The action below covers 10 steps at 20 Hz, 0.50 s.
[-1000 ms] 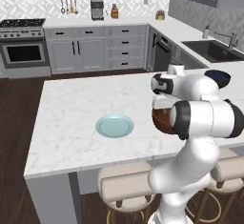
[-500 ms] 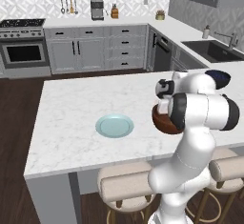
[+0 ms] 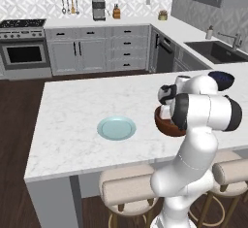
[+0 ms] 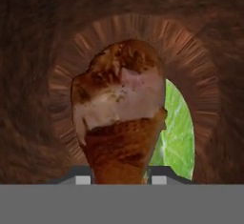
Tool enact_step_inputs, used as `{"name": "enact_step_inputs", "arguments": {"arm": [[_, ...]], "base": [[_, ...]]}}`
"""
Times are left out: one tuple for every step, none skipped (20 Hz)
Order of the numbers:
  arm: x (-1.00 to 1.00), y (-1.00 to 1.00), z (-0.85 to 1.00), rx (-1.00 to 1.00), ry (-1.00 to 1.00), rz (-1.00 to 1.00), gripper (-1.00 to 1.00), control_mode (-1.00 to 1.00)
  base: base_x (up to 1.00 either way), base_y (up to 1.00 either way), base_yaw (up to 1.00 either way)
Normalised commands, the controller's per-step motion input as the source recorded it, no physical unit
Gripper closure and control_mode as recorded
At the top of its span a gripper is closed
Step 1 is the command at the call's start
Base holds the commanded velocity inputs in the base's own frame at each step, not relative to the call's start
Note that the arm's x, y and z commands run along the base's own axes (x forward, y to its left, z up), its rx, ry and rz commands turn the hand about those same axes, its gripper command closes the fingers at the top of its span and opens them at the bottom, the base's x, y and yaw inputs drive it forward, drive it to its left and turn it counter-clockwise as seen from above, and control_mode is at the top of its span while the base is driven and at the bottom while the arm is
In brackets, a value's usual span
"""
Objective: Pick the chicken drumstick and lemon wedge from their plates and place them in the bowl. Then put the bowl in the fridge.
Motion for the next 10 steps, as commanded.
{"name": "enact_step_inputs", "arguments": {"arm": [[0.0,-0.09,0.0,0.0,0.0,0.0,-1.0,-1.0],[0.0,-0.11,0.0,0.0,0.0,0.0,-1.0,-1.0],[0.0,-0.09,0.14,0.0,-0.03,0.0,-1.0,-1.0],[0.0,0.0,0.21,0.0,-0.09,0.0,-1.0,-1.0],[0.0,-0.08,0.21,0.0,-0.07,0.0,-1.0,-1.0],[-0.09,0.0,0.51,0.0,-0.11,0.0,-1.0,-1.0],[-0.23,0.0,0.77,0.0,-0.09,0.0,-1.0,-1.0],[-0.21,0.26,0.72,0.0,-0.1,0.0,-1.0,-1.0],[-0.19,0.57,0.36,-0.03,-0.09,0.0,-1.0,-1.0],[-0.25,0.49,0.27,0.0,-0.06,0.0,-1.0,-1.0]], "base": [[0.0,0.0,0.0],[0.0,0.0,0.0],[0.0,0.0,0.0],[0.0,0.0,0.0],[0.0,0.0,0.0],[0.0,0.0,0.0],[0.0,0.0,0.0],[0.0,0.0,0.0],[0.0,0.0,0.0],[0.0,0.0,0.0]]}}
